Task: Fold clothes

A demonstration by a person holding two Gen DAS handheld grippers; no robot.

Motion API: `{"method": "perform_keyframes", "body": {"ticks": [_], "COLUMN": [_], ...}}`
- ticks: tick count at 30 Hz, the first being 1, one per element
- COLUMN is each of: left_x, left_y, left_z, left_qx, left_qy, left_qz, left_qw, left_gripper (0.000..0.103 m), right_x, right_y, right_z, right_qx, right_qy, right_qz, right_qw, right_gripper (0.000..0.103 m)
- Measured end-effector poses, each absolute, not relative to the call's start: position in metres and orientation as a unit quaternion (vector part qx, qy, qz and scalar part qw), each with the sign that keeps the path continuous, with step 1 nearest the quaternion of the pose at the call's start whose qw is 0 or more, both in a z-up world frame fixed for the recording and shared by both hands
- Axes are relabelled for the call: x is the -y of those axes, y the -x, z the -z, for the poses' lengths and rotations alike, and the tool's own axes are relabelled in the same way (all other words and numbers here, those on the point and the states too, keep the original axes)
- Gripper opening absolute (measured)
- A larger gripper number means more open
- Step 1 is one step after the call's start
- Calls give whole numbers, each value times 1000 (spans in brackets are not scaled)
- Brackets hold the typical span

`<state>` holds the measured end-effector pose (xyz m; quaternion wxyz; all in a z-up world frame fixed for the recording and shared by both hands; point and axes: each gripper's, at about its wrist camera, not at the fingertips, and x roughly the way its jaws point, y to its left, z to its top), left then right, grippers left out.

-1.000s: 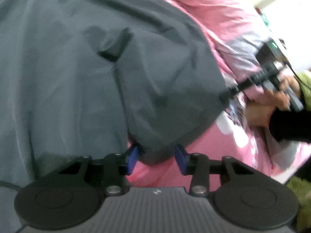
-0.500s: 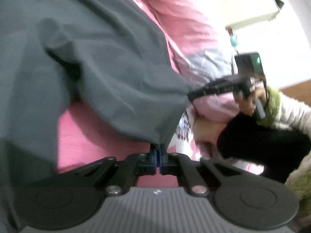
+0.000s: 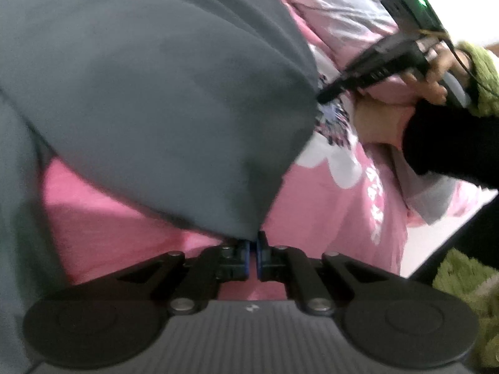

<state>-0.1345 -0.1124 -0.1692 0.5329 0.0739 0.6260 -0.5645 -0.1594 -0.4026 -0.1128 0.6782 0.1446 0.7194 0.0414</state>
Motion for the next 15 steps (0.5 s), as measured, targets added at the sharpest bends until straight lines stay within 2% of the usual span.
{"method": "perform_keyframes", "body": {"ticks": [10,12,14,15], "left_x": [105,99,90,85], "left_y": [158,156,148,143], "left_z": [173,168,163,160], "left_qx": [-636,-636,-634,-632], "left_qy": [-103,-102,-86,-74], "left_qz": [585,584,574,567], "left_qw": [492,493,510,523], "left_gripper": [4,12,28,31], "right_x": [395,394,398,401], "right_y": [172,173,175,176], "right_z": [109,105,99,96], "right_qx": [-716,-710,-695,-684], "right_qy": [-119,-128,-151,-169], "right_qz": [-39,-41,-48,-51], "right_qw": [686,691,701,707], "right_gripper": [1,4,5,5]}}
